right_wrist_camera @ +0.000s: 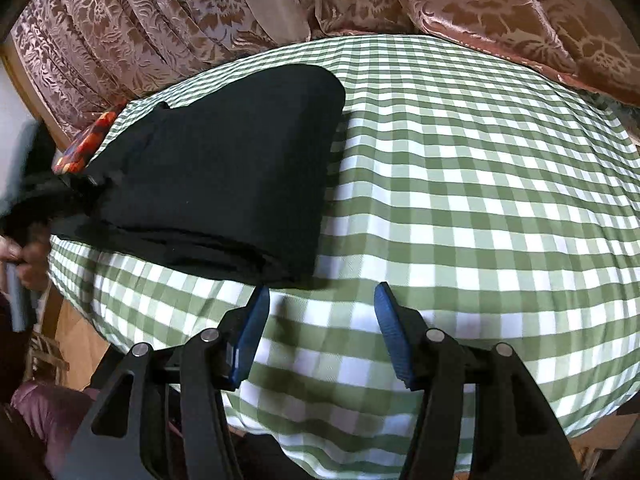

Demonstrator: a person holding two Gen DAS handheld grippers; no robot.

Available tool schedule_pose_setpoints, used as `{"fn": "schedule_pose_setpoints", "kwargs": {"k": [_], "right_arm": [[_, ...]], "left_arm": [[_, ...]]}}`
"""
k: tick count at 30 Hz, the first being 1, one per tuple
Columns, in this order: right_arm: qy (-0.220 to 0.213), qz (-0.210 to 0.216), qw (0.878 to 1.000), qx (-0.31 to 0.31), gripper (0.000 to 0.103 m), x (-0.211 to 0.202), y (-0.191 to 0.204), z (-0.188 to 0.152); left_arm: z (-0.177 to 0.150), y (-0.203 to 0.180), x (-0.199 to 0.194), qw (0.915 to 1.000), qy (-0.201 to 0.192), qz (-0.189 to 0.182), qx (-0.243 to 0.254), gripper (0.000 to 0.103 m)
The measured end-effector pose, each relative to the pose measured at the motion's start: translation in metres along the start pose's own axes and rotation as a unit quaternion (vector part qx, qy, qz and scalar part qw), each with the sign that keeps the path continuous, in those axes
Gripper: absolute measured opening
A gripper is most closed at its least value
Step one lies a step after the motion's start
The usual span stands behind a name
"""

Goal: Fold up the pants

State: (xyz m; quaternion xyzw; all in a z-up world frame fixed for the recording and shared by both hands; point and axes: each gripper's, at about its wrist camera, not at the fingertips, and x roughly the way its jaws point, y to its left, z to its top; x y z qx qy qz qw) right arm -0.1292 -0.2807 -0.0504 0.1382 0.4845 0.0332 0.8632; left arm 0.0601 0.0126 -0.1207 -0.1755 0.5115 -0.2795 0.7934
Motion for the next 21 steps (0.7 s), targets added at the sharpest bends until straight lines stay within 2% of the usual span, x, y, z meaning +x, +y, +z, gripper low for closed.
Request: {"fn": "schedule_pose_setpoints", "kwargs": {"k": [2, 6, 9, 10, 12, 14, 16, 21], "right_arm": [[-0.014, 0.008, 1.000, 0.006, 0.055, -0.013, -0.003, 0.002], [-0.047, 0.027, 0.999, -0.002, 0.055, -0.028, 0.007, 0.023], [-0.058, 0.056, 0.996, -0.029, 0.054, -0.022, 0.031, 0.049], [-0.058, 0.077, 0.995, -0.041, 0.053, -0.016, 0.044, 0.061], [-0.054, 0.108, 0.991, -0.064, 0.049, -0.004, 0.066, 0.081], [-0.044, 0.129, 0.987, -0.084, 0.034, 0.011, 0.086, 0.099], [-0.025, 0.156, 0.982, -0.101, 0.027, 0.031, 0.107, 0.117], [0.013, 0.182, 0.975, -0.128, 0.024, 0.077, 0.145, 0.142]], "left_arm": [[-0.005, 0.006, -0.002, 0.9997, -0.014, -0.016, -0.007, 0.011], [-0.005, 0.000, -0.001, 0.9995, -0.029, -0.012, 0.006, 0.011], [-0.008, -0.011, -0.005, 0.9984, -0.048, -0.007, 0.030, 0.011], [-0.010, -0.014, -0.006, 0.9982, -0.049, -0.004, 0.036, 0.011], [-0.012, -0.018, -0.007, 0.9979, -0.050, 0.004, 0.041, 0.011], [-0.013, -0.017, -0.006, 0.9981, -0.047, 0.007, 0.039, 0.011], [-0.014, -0.014, -0.004, 0.9985, -0.044, 0.009, 0.033, 0.012], [-0.016, -0.017, -0.006, 0.9978, -0.049, 0.019, 0.042, 0.012]]}}
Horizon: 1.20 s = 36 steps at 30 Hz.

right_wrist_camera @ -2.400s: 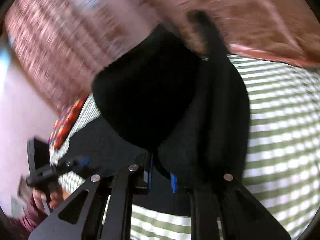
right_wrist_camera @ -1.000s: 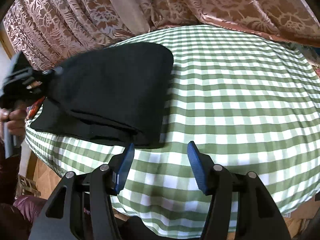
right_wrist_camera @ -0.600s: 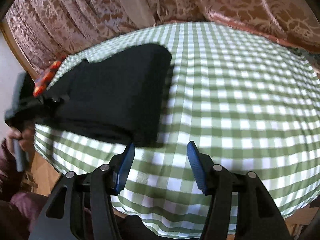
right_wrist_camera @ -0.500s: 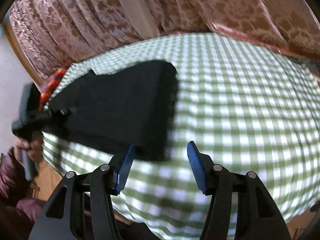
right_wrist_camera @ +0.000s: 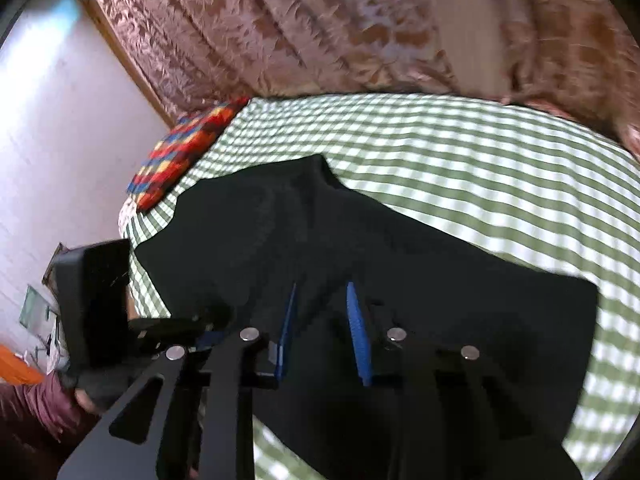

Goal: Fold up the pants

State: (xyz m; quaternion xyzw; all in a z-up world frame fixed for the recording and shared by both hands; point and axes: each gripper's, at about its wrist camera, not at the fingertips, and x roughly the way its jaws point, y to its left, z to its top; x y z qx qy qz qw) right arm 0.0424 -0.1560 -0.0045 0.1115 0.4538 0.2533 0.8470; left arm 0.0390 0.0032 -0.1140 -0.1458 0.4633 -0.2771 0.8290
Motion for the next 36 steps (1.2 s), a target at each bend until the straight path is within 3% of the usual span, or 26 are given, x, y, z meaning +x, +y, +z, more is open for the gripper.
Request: {"fn": "schedule_pose_setpoints", "kwargs": {"k": [7, 12, 17, 20, 25, 29, 31, 36], "right_arm": [[0.049, -0.031, 0.998, -0.006, 0.018, 0.069, -0.011, 0.003], [0.028, -0.017, 0.999, 0.012, 0.017, 0.061, -0.018, -0.005], [0.007, -0.015, 1.000, 0.022, 0.026, 0.035, -0.013, -0.006], [0.002, -0.006, 1.000, 0.017, 0.026, 0.023, -0.006, -0.015], [-0.003, 0.019, 1.000, 0.020, 0.026, 0.005, 0.006, -0.043], [0.020, 0.043, 0.999, -0.001, 0.026, 0.011, 0.022, -0.068], [0.028, 0.023, 0.999, -0.023, 0.026, 0.021, 0.030, -0.080], [0.025, 0.017, 0.999, -0.022, 0.026, 0.021, 0.032, -0.081]], "left_arm": [[-0.004, 0.003, 0.004, 0.9996, -0.001, 0.027, 0.012, 0.013], [-0.003, 0.012, -0.003, 0.9998, -0.003, 0.014, -0.012, 0.015], [-0.001, 0.020, -0.024, 0.9991, -0.013, 0.014, -0.037, 0.033], [-0.004, 0.019, -0.033, 0.9989, -0.018, 0.024, -0.035, 0.034], [-0.007, 0.004, -0.047, 0.9951, -0.045, 0.088, -0.004, 0.034], [-0.009, -0.003, -0.055, 0.9889, -0.062, 0.134, 0.014, 0.034], [-0.010, -0.005, -0.060, 0.9858, -0.069, 0.152, 0.022, 0.034], [-0.012, -0.005, -0.068, 0.9804, -0.078, 0.178, 0.031, 0.034]]}}
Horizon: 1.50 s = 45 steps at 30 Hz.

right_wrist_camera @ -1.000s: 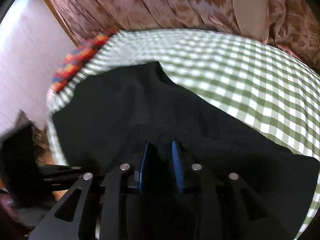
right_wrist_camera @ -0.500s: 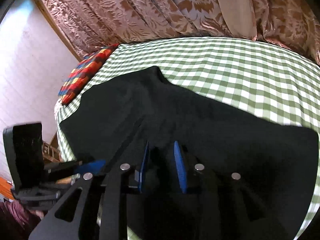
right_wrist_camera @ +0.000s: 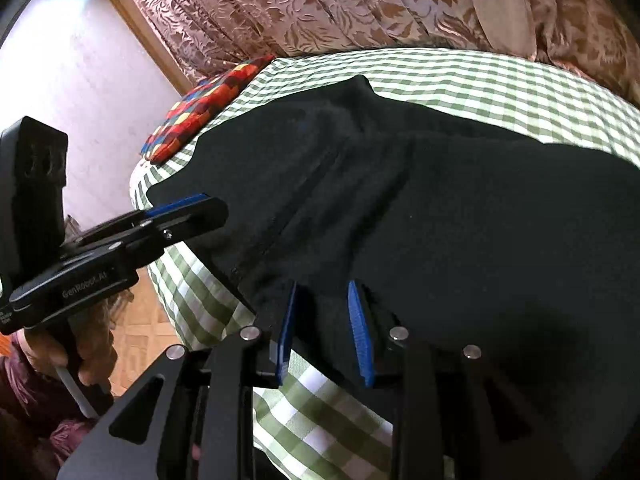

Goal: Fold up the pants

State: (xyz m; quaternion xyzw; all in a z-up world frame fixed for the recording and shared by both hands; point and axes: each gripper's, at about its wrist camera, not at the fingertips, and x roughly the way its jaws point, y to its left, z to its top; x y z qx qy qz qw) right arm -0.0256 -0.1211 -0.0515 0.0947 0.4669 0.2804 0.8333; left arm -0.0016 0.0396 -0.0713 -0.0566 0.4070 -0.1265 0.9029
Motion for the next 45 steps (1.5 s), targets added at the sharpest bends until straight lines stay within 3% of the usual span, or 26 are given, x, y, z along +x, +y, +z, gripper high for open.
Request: {"fn": "schedule_pose_setpoints", "kwargs": {"k": [8, 15, 18, 21, 26, 27, 29, 33, 36, 40, 45], "right_arm": [[-0.026, 0.005, 0.999, -0.024, 0.026, -0.013, 0.021, 0.027], [0.026, -0.020, 0.998, -0.048, 0.026, 0.039, 0.032, 0.038], [0.020, -0.030, 0.998, -0.050, 0.027, 0.052, 0.032, 0.035], [0.014, -0.036, 0.998, -0.055, 0.027, 0.052, 0.034, 0.033], [-0.001, -0.047, 0.997, -0.062, 0.027, 0.043, 0.039, 0.032], [-0.007, -0.046, 0.997, -0.061, 0.028, 0.039, 0.041, 0.032], [-0.022, -0.043, 0.997, -0.056, 0.043, 0.028, 0.041, 0.033], [-0.056, -0.038, 0.997, -0.035, 0.047, 0.001, 0.036, 0.032], [-0.081, -0.029, 0.996, -0.013, 0.054, -0.021, 0.027, 0.030], [-0.099, -0.024, 0.995, 0.013, 0.057, -0.039, 0.016, 0.027], [-0.103, -0.021, 0.994, 0.031, 0.059, -0.046, 0.008, 0.027]], "left_arm": [[-0.002, 0.008, -0.007, 0.9998, -0.009, 0.018, -0.005, 0.034], [-0.003, 0.019, -0.008, 0.9993, -0.011, 0.029, -0.020, 0.034], [-0.004, 0.026, -0.007, 0.9987, -0.009, 0.040, -0.029, 0.034], [-0.005, 0.035, -0.006, 0.9980, -0.009, 0.046, -0.043, 0.045], [-0.008, 0.046, -0.007, 0.9966, -0.008, 0.056, -0.059, 0.045], [-0.008, 0.049, -0.008, 0.9962, -0.008, 0.058, -0.064, 0.045], [-0.009, 0.057, -0.010, 0.9953, -0.006, 0.061, -0.075, 0.045], [-0.013, 0.095, -0.020, 0.9885, -0.001, 0.039, -0.146, 0.045], [-0.019, 0.144, -0.034, 0.9698, -0.006, 0.018, -0.243, 0.045], [-0.045, 0.208, -0.050, 0.9270, -0.038, 0.005, -0.373, 0.045], [-0.062, 0.250, -0.047, 0.8855, -0.055, 0.001, -0.461, 0.045]]}}
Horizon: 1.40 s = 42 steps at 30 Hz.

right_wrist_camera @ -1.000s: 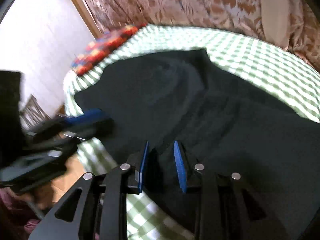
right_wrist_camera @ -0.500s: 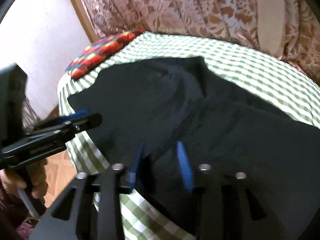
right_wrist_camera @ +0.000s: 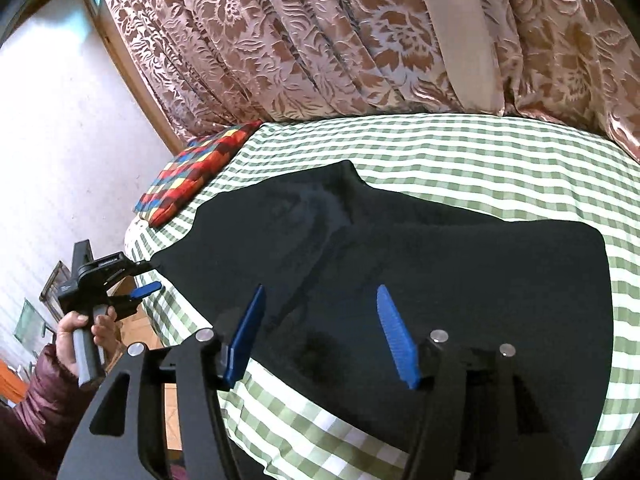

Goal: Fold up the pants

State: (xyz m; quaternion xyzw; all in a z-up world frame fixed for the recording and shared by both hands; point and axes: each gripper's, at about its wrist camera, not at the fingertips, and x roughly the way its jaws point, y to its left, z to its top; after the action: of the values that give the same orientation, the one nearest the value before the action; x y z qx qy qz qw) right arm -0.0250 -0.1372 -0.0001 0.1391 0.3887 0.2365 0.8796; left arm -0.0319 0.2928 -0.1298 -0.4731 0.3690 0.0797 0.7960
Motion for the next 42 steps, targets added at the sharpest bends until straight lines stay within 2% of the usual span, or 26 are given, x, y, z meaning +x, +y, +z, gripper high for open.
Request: {"fn": "schedule_pose_setpoints", "kwargs": {"k": [4, 11, 12, 13, 15, 17, 20, 22, 25, 27, 28, 29, 30, 33, 35, 37, 39, 40, 41, 42], "right_arm": [[0.006, -0.002, 1.000, 0.001, 0.060, 0.003, 0.001, -0.002], [0.012, -0.003, 1.000, 0.005, 0.060, 0.007, 0.000, -0.005], [0.012, -0.004, 1.000, 0.005, 0.060, 0.008, -0.001, -0.005], [0.013, -0.005, 1.000, 0.004, 0.060, 0.008, 0.000, -0.005], [0.015, -0.007, 1.000, 0.004, 0.060, 0.009, -0.001, -0.006], [0.013, -0.007, 1.000, 0.007, 0.060, 0.008, -0.002, -0.006], [0.013, 0.011, 1.000, 0.021, 0.060, 0.007, -0.004, -0.004], [0.017, 0.035, 0.999, 0.036, 0.064, 0.009, -0.006, 0.000], [0.028, 0.095, 0.993, 0.063, 0.076, 0.013, -0.005, 0.008], [0.037, 0.145, 0.985, 0.086, 0.079, 0.017, -0.003, 0.017], [0.040, 0.164, 0.981, 0.096, 0.084, 0.019, -0.004, 0.021], [0.041, 0.181, 0.977, 0.108, 0.085, 0.021, -0.004, 0.026], [0.044, 0.201, 0.971, 0.122, 0.085, 0.025, -0.005, 0.033], [0.049, 0.230, 0.961, 0.145, 0.085, 0.036, -0.006, 0.048], [0.056, 0.242, 0.956, 0.158, 0.085, 0.047, -0.006, 0.059], [0.063, 0.233, 0.956, 0.168, 0.085, 0.060, -0.009, 0.067], [0.075, 0.217, 0.958, 0.171, 0.072, 0.075, -0.011, 0.071], [0.083, 0.205, 0.961, 0.169, 0.052, 0.081, -0.012, 0.072], [0.089, 0.198, 0.961, 0.168, 0.036, 0.086, -0.013, 0.071], [0.091, 0.199, 0.961, 0.168, 0.031, 0.090, -0.014, 0.071]], "left_arm": [[0.008, 0.011, 0.013, 0.9997, -0.005, 0.009, -0.024, 0.045], [0.024, 0.013, 0.030, 0.9990, -0.020, 0.034, -0.022, 0.045], [0.024, 0.012, 0.030, 0.9988, -0.023, 0.038, -0.022, 0.039], [0.025, 0.011, 0.030, 0.9986, -0.025, 0.044, -0.015, 0.022], [0.026, 0.005, 0.031, 0.9985, -0.030, 0.045, -0.006, 0.014], [0.024, -0.011, 0.024, 0.9976, -0.048, 0.041, 0.030, 0.013], [0.009, -0.055, 0.006, 0.9898, -0.071, -0.007, 0.123, 0.013], [-0.013, -0.095, -0.001, 0.9751, -0.073, -0.041, 0.206, 0.013], [-0.047, -0.139, 0.001, 0.9522, -0.055, -0.086, 0.288, 0.013], [-0.074, -0.162, 0.009, 0.9358, -0.034, -0.103, 0.335, 0.013], [-0.087, -0.168, 0.013, 0.9284, -0.026, -0.110, 0.354, 0.013], [-0.097, -0.174, 0.016, 0.9222, -0.020, -0.115, 0.369, 0.013], [-0.111, -0.182, 0.020, 0.9124, -0.012, -0.119, 0.391, 0.013], [-0.135, -0.195, 0.025, 0.8947, 0.008, -0.130, 0.427, 0.013], [-0.147, -0.201, 0.026, 0.8862, 0.016, -0.129, 0.445, 0.013], [-0.156, -0.205, 0.026, 0.8794, 0.024, -0.133, 0.456, 0.013], [-0.163, -0.207, 0.026, 0.8742, 0.028, -0.136, 0.465, 0.013], [-0.165, -0.208, 0.025, 0.8720, 0.028, -0.136, 0.469, 0.013], [-0.166, -0.209, 0.025, 0.8702, 0.032, -0.136, 0.472, 0.013], [-0.167, -0.210, 0.026, 0.8693, 0.036, -0.134, 0.474, 0.013]]}}
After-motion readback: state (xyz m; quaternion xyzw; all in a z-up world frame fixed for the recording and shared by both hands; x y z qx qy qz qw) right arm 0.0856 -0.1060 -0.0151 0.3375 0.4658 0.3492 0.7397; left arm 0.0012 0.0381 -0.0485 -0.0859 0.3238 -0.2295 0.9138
